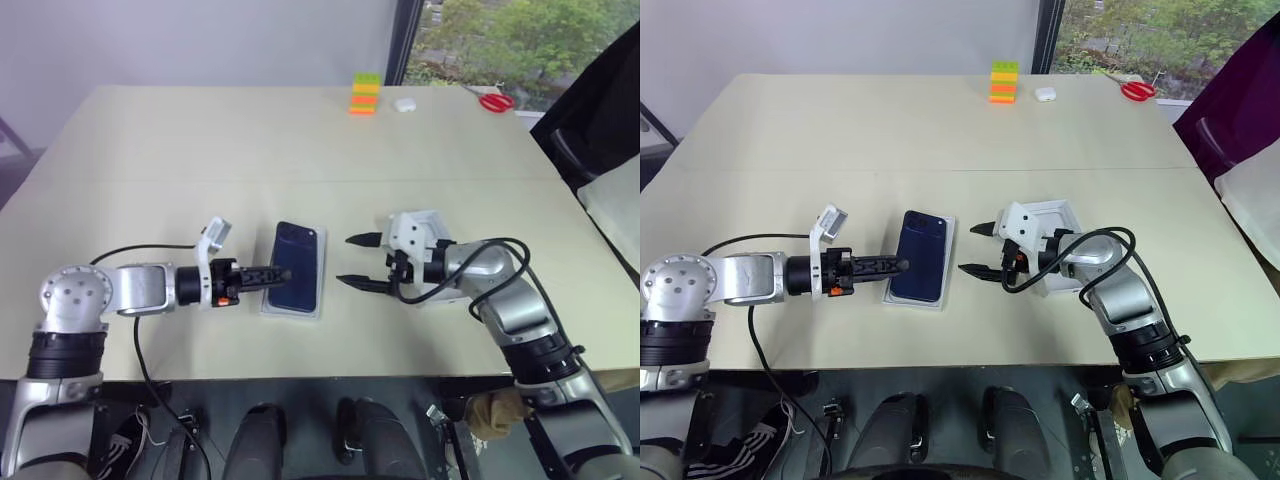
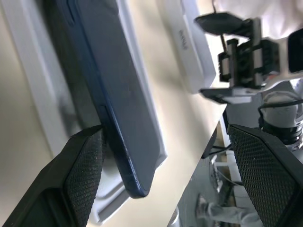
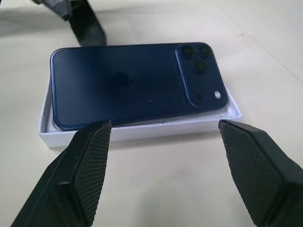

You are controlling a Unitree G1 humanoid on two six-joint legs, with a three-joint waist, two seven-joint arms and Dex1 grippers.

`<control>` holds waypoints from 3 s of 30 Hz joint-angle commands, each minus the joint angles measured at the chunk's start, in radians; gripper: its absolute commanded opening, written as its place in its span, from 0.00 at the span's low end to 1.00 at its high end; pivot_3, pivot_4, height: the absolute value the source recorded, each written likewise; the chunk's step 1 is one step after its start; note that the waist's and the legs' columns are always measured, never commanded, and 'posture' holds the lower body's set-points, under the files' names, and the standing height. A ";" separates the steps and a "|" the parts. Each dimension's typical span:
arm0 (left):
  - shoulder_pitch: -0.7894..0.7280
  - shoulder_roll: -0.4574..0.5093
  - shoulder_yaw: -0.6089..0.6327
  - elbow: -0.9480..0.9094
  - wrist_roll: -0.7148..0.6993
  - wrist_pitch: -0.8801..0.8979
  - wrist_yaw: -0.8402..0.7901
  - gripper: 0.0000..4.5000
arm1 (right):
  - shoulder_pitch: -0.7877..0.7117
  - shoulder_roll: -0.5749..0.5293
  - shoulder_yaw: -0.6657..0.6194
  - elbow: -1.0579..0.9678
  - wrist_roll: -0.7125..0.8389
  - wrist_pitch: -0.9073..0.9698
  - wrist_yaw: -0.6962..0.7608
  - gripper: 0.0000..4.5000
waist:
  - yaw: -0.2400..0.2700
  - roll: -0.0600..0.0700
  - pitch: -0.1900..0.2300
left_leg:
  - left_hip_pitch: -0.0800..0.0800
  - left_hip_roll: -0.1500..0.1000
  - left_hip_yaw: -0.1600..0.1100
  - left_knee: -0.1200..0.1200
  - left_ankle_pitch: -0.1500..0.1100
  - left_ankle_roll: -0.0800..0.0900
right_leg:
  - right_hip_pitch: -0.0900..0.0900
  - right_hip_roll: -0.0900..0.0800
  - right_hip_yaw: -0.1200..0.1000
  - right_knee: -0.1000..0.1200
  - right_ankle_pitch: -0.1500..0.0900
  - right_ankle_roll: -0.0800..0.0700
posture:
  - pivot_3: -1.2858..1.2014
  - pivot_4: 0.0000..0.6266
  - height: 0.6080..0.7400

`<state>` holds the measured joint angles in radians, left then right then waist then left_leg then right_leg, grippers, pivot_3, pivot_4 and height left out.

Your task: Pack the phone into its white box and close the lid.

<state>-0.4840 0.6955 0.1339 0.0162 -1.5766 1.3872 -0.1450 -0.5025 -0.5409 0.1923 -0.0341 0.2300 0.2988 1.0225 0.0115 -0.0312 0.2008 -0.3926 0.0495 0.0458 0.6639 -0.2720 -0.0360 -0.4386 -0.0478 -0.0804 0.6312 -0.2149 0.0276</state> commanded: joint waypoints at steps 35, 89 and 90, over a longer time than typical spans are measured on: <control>0.036 -0.050 0.091 -0.083 0.370 -0.227 -0.200 0.01 | -0.033 0.165 0.021 -0.093 0.051 0.132 -0.145 0.00 | -0.001 0.000 0.000 | 0.000 0.000 0.000 0.000 0.000 0.000 | -0.001 0.000 0.000 0.000 0.000 0.000 | 0.52 0.24 1.00; 0.064 -0.163 -0.001 -0.025 0.899 -0.426 -0.368 0.51 | -0.033 0.067 0.065 0.039 -0.183 0.046 -0.192 0.40 | -0.004 0.000 0.000 | 0.000 0.000 0.000 0.000 0.000 0.000 | -0.001 0.001 0.000 0.001 0.000 0.000 | 0.52 0.24 1.00; 0.064 -0.166 0.004 -0.024 0.892 -0.417 -0.377 0.41 | -0.033 0.069 0.069 0.041 -0.189 0.039 -0.196 0.30 | -0.004 0.000 0.000 | 0.000 0.000 0.000 0.000 0.000 0.000 | -0.001 0.001 0.000 0.001 0.000 0.000 | 0.52 0.24 1.00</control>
<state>-0.4240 0.5307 0.1302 0.0020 -0.6859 0.9770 -0.5151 -0.5254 -0.4692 0.2675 0.0160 0.0462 0.3604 0.8304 0.0072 -0.0312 0.2006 -0.3929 0.0498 0.0460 0.6641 -0.2719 -0.0361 -0.4394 -0.0471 -0.0803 0.6321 -0.2146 0.0277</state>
